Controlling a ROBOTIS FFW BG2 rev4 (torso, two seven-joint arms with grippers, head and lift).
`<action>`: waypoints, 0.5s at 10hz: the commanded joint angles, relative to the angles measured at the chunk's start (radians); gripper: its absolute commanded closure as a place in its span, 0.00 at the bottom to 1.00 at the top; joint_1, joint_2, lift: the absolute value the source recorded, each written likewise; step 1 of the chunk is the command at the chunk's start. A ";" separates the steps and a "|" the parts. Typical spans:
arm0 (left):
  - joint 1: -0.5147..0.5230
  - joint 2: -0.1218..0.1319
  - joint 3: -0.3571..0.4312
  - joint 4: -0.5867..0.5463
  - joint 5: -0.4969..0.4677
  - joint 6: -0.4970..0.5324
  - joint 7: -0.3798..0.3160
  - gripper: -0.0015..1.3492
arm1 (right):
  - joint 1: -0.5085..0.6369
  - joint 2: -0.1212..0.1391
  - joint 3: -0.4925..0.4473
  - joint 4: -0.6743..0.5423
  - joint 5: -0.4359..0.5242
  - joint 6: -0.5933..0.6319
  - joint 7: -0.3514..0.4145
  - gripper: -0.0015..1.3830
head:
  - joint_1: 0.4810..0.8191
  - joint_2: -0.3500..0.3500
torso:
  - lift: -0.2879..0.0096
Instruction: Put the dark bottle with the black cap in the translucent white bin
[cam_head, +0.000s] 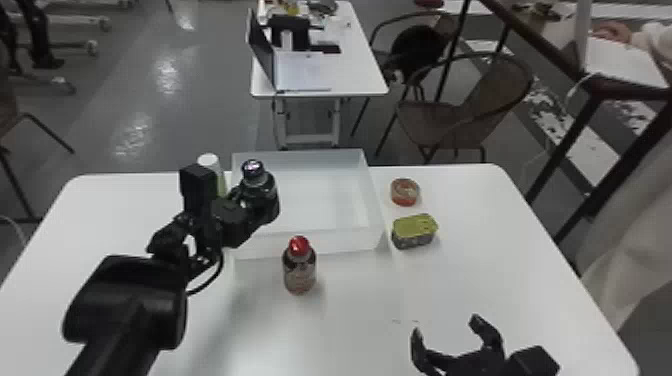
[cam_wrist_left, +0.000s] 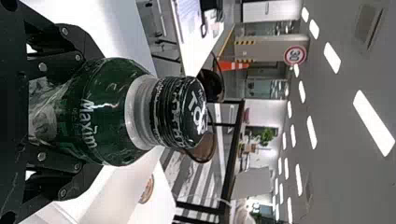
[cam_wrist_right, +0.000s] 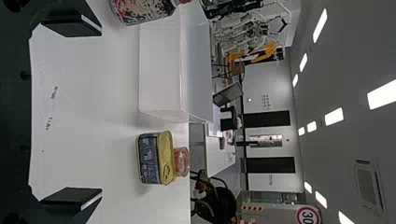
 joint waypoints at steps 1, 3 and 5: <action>-0.088 -0.003 -0.003 0.145 -0.044 -0.020 -0.032 0.56 | -0.012 0.001 0.005 0.011 0.000 0.000 0.002 0.06 | 0.63 0.37 | 0.86; -0.117 -0.011 0.043 0.199 -0.138 -0.009 -0.032 0.56 | -0.020 0.001 0.008 0.019 0.000 0.000 0.003 0.06 | 0.63 0.37 | 0.86; -0.157 0.000 0.050 0.221 -0.311 0.033 -0.093 0.49 | -0.026 0.001 0.010 0.026 -0.003 0.000 0.003 0.06 | 0.63 0.40 | 0.86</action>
